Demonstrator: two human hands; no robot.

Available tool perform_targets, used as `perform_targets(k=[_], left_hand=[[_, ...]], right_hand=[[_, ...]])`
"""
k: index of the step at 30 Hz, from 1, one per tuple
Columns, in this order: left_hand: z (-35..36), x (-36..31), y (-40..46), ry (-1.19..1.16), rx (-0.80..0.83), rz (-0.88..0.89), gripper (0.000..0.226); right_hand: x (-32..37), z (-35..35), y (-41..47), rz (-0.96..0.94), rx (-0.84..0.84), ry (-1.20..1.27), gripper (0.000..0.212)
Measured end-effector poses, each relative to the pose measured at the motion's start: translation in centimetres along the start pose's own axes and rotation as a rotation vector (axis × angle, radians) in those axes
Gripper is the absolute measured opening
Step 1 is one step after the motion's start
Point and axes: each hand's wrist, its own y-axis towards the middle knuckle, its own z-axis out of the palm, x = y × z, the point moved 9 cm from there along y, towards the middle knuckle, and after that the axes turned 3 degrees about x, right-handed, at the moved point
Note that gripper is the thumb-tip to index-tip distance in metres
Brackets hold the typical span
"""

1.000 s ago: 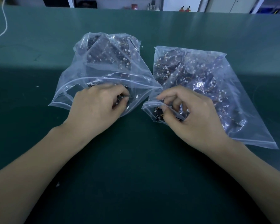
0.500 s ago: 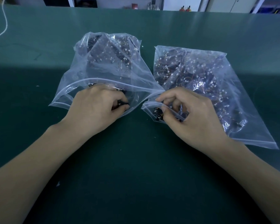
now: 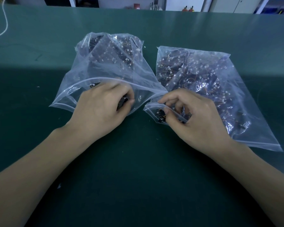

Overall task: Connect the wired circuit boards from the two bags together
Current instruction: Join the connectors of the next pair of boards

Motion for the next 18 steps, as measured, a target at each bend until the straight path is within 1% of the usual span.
perform_targets(k=[4,7,8,9,14,16,18], left_hand=[[0.0,-0.5,-0.1,-0.072,-0.035,0.053,0.007],[0.6,-0.4,-0.1,-0.152,-0.021,0.095,0.027],[0.6,-0.4,-0.1,-0.17,-0.024,0.104,0.03],[0.6,-0.4,-0.2,-0.184,-0.038,0.113,0.029],[-1.0,-0.8,-0.4,-0.241,-0.183,0.217,0.009],[-1.4,-1.2,-0.6,-0.262,-0.213,0.247,0.01],[-1.5,-1.2,-0.6,-0.277,-0.227,0.236,0.009]], right_hand=[[0.2,0.0,0.0,-0.007,-0.001,-0.008,0.024],[0.2,-0.1,0.0,-0.013,-0.003,-0.006,0.024],[0.2,-0.1,0.0,-0.012,-0.003,-0.006,0.024],[0.2,-0.1,0.0,-0.01,-0.002,-0.007,0.024],[0.4,-0.2,0.0,0.001,-0.002,-0.007,0.023],[0.5,-0.2,0.0,0.005,0.007,-0.012,0.021],[0.6,-0.1,0.0,0.009,0.015,-0.013,0.021]])
